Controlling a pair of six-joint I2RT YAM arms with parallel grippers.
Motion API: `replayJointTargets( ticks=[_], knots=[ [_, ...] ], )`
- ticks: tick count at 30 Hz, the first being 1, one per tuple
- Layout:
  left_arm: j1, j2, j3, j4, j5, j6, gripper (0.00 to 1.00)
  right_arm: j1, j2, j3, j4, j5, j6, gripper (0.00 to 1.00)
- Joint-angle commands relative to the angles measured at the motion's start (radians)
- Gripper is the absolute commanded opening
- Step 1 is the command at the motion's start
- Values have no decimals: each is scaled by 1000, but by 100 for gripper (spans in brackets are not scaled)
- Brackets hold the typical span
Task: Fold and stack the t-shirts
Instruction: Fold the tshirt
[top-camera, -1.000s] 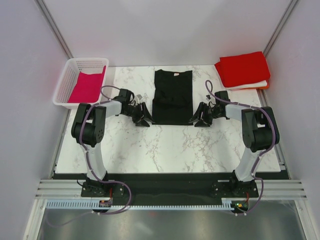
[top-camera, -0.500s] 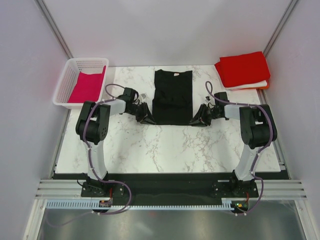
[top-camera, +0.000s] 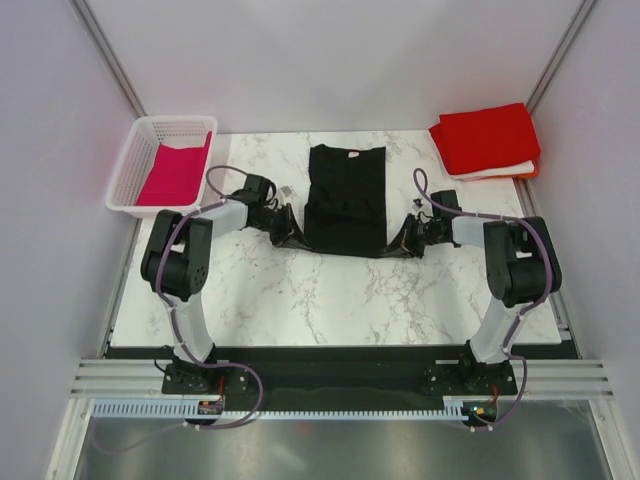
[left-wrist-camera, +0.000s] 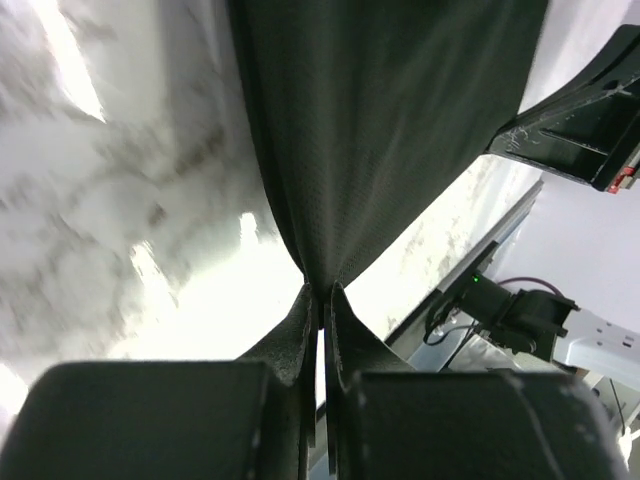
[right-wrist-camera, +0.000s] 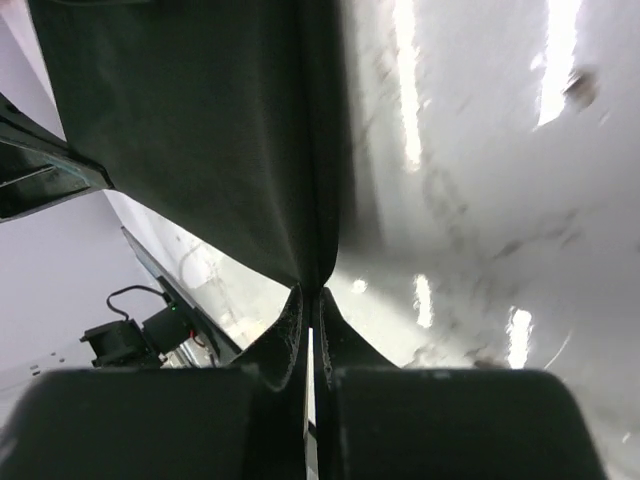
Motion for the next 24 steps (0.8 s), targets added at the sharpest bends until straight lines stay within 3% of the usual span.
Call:
replayJointTargets(
  ticks=[1,14,24],
  knots=[
    [-3,-131,-23,-45,22,26,2,-6,-131,-23,-13,-53,8,0],
    [-29,-331,-121,-107,20,44,2,-7,-406,-190,-61,-93,57,0],
    [-29,-417,-136,-104,-15,55,2,-7,-509,-159,-122,-74,4,0]
  ],
)
